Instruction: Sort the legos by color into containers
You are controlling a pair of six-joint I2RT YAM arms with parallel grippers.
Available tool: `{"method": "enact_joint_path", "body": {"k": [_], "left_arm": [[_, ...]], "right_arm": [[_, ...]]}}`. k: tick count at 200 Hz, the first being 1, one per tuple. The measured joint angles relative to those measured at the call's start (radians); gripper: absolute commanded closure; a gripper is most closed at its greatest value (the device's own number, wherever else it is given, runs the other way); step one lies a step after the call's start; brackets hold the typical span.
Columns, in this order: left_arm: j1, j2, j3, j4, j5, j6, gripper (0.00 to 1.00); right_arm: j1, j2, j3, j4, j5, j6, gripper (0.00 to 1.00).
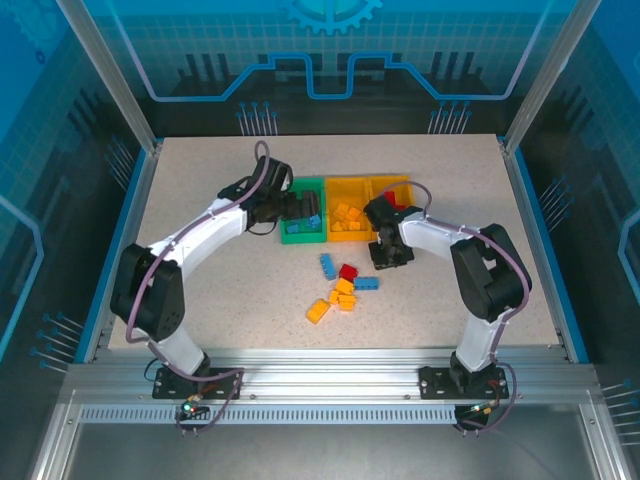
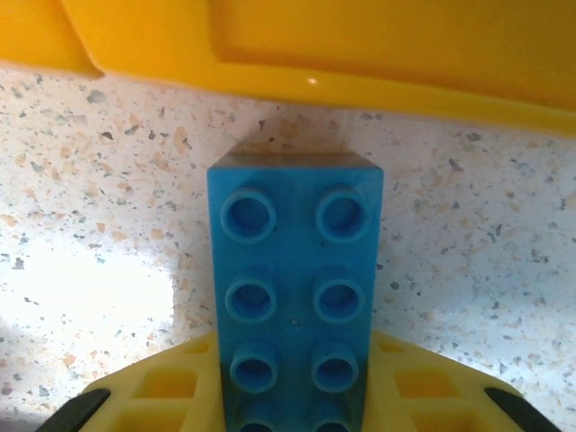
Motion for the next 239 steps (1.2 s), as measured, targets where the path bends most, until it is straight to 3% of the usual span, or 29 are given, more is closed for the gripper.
{"method": "enact_joint_path", "body": {"k": [37,80,106,153,173,191,220,239], "left_arm": [[0.0,-0.069,-0.15,0.004,-0.01,-0.032,0.01],[0.0,-0.147,-0.293,0.0,-0.038,-0.099,0.01],[0.0,-0.188,-0.358,0.003,-0.038,-0.133,0.01],[0.0,-0.192,-0.411,0.016,-0.026,-0.182,0.01],[-0.002,-0.193,-0.42,0.016,-0.021,-0.196,0.01],[-0.009,-0.194,-0.42,0.024,-0.015,-0.208,0.01],[-0.043,-0.195,-0.42,0.037,-0.013,-0.23,0.01],[-0.082,-0.187,-0.417,0.051,-0.007,-0.243,0.01]], "right_arm": [[0.061,-0.086,0.048,-0.059,-0.014,0.003,0.74],[0.12,-0.106,0.288,-0.064,-0.127,0.007,0.73],[0.122,-0.013,0.446,-0.054,-0.206,0.029,0.74],[0.122,0.285,0.741,-0.062,-0.312,0.084,0.73],[0.122,0.385,0.853,-0.098,-0.335,0.103,0.68],[0.122,0.456,0.949,-0.128,-0.351,0.115,0.47],[0.122,0.489,0.999,-0.149,-0.372,0.142,0.29],[0.123,0.487,1.003,-0.153,-0.379,0.146,0.25]]}}
